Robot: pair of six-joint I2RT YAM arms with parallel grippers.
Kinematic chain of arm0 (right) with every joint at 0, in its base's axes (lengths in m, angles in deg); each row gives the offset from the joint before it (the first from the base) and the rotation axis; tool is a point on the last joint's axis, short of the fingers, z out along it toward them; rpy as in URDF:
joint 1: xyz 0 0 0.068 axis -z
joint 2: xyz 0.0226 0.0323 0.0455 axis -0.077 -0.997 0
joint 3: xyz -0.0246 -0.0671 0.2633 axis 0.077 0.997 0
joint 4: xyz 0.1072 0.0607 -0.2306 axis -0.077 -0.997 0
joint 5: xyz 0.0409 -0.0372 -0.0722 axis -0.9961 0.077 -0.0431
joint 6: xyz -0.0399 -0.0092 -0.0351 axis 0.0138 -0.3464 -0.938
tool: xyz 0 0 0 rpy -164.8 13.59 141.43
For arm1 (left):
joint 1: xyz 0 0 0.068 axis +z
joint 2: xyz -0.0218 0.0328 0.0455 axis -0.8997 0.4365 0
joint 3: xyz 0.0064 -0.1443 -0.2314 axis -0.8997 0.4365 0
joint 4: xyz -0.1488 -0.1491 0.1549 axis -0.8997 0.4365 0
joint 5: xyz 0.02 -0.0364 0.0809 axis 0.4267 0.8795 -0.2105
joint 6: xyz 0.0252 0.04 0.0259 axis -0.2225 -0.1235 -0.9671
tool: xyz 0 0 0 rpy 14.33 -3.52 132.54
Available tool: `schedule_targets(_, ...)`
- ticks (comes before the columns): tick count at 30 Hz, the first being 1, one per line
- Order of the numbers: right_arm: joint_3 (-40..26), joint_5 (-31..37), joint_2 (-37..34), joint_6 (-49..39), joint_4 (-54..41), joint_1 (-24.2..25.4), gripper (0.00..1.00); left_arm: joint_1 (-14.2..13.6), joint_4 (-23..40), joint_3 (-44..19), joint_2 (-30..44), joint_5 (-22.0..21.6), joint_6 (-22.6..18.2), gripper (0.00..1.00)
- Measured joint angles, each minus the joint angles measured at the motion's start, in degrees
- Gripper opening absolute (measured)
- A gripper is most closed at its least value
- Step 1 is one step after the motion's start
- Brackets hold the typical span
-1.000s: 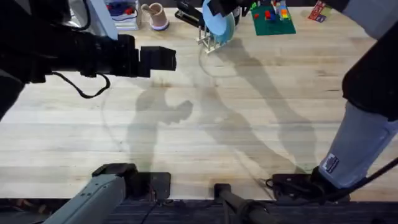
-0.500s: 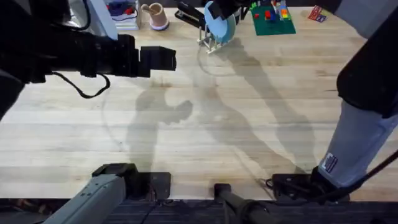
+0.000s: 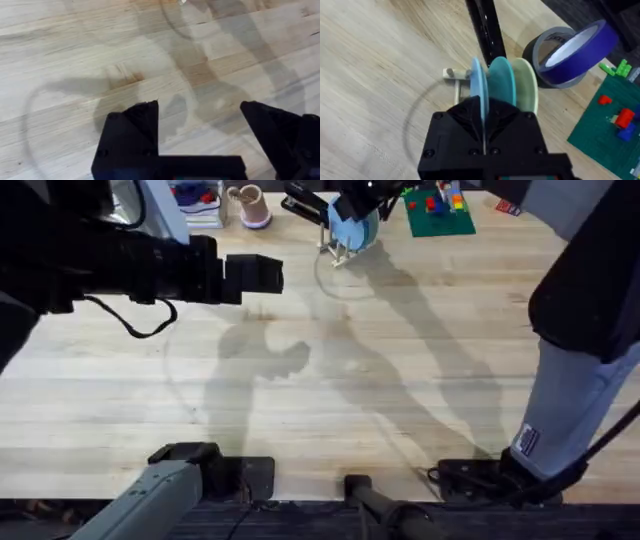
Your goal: Pick up the plates from the table one by one and place each into a slot on the dish rack.
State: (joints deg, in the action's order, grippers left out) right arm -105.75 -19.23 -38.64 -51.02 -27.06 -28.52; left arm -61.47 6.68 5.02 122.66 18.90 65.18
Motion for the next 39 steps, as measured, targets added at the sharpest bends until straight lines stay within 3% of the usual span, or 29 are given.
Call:
schedule_targets(16, 0.0, 0.0, 0.0, 0.0, 0.0, 0.0, 0.03, 0.0, 0.0, 0.0, 0.0, 0.0, 0.0, 0.995)
schedule_targets(27, 0.0, 0.0, 0.0, 0.0, 0.0, 0.0, 0.167, 0.0, 0.1, 0.0, 0.0, -0.1, 0.0, 0.995)
schedule_targets(39, 0.0, 0.4, 0.1, 0.0, 0.0, -0.4, 0.161, 0.0, 0.3, 0.0, 0.0, -0.2, 0.0, 0.994)
